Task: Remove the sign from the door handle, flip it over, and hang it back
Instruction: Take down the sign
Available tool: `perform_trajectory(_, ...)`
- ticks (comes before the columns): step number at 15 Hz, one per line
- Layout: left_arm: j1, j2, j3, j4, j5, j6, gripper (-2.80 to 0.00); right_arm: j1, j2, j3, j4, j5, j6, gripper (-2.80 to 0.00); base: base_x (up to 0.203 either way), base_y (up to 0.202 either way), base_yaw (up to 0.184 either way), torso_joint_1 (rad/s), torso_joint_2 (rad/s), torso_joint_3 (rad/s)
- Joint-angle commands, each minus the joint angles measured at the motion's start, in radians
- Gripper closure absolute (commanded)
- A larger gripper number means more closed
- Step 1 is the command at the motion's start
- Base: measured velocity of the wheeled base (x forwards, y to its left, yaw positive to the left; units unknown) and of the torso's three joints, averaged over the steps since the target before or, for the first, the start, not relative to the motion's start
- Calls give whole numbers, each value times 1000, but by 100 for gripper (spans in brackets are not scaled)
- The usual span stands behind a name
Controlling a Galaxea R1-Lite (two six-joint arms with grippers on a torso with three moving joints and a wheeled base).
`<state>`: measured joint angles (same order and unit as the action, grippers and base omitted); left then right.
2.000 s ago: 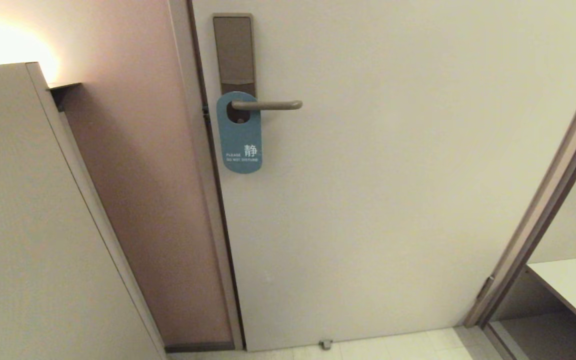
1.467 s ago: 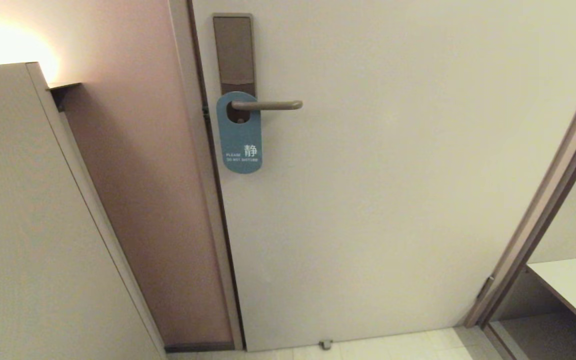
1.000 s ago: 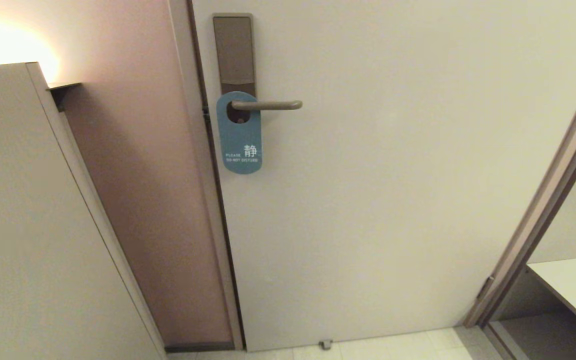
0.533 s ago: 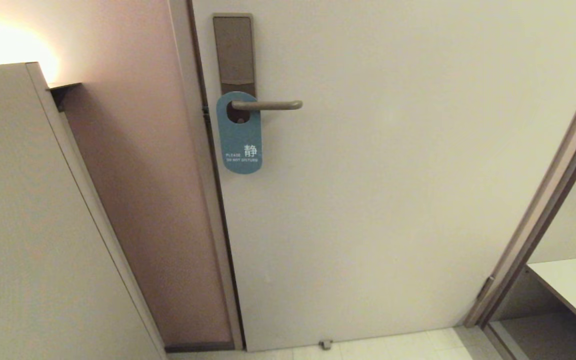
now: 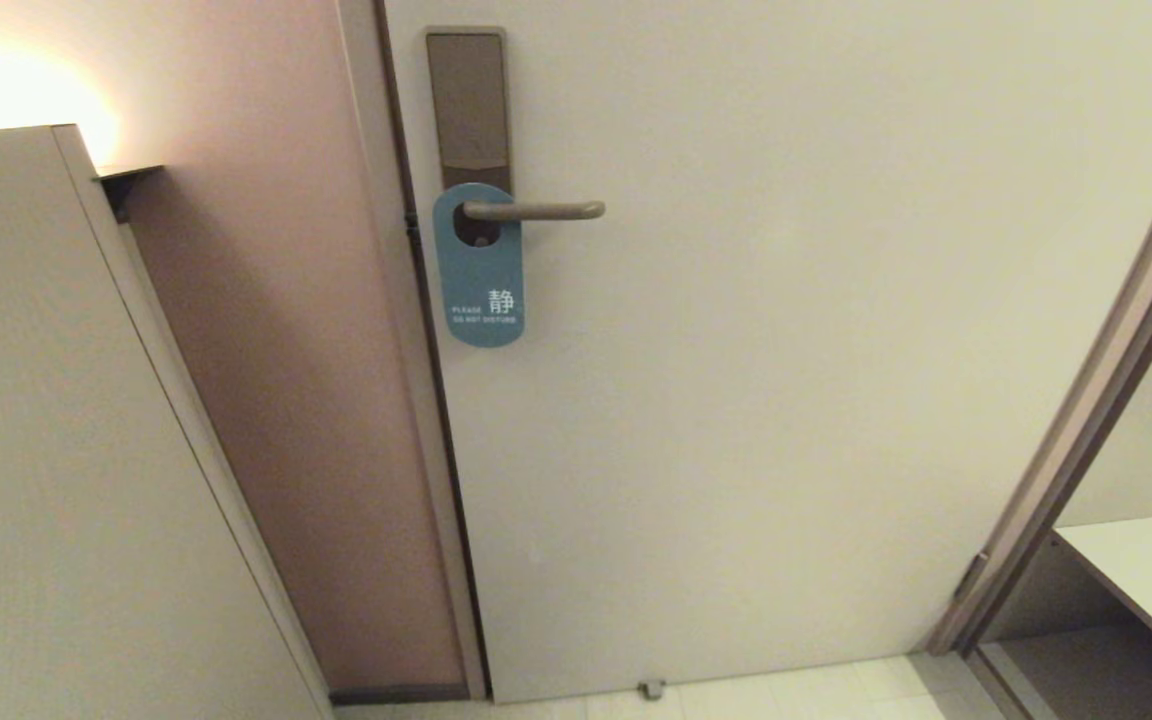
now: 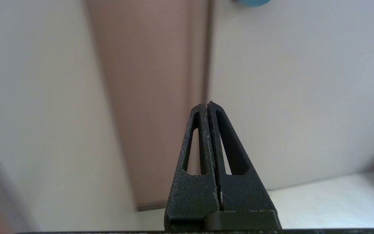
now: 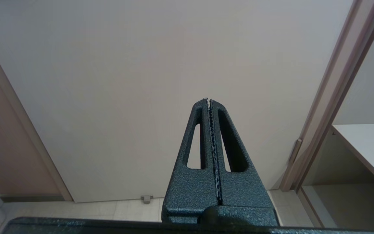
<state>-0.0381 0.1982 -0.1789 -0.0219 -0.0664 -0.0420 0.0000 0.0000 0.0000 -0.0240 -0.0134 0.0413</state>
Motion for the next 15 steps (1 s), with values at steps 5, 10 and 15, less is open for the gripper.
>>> perform_trajectory(5, -156, 297, -91, -95, -3, -33, 0, 0, 0, 0, -1, 0, 0, 0, 0, 0, 0, 0, 0, 0)
perform_trajectory(10, -162, 518, -126, -247, -3, -32, 0, 0, 0, 0, -1, 0, 0, 0, 0, 0, 0, 0, 0, 0)
perform_trajectory(15, -157, 713, -161, -406, -1, -32, 0, 0, 0, 0, -1, 0, 0, 0, 0, 0, 0, 0, 0, 0)
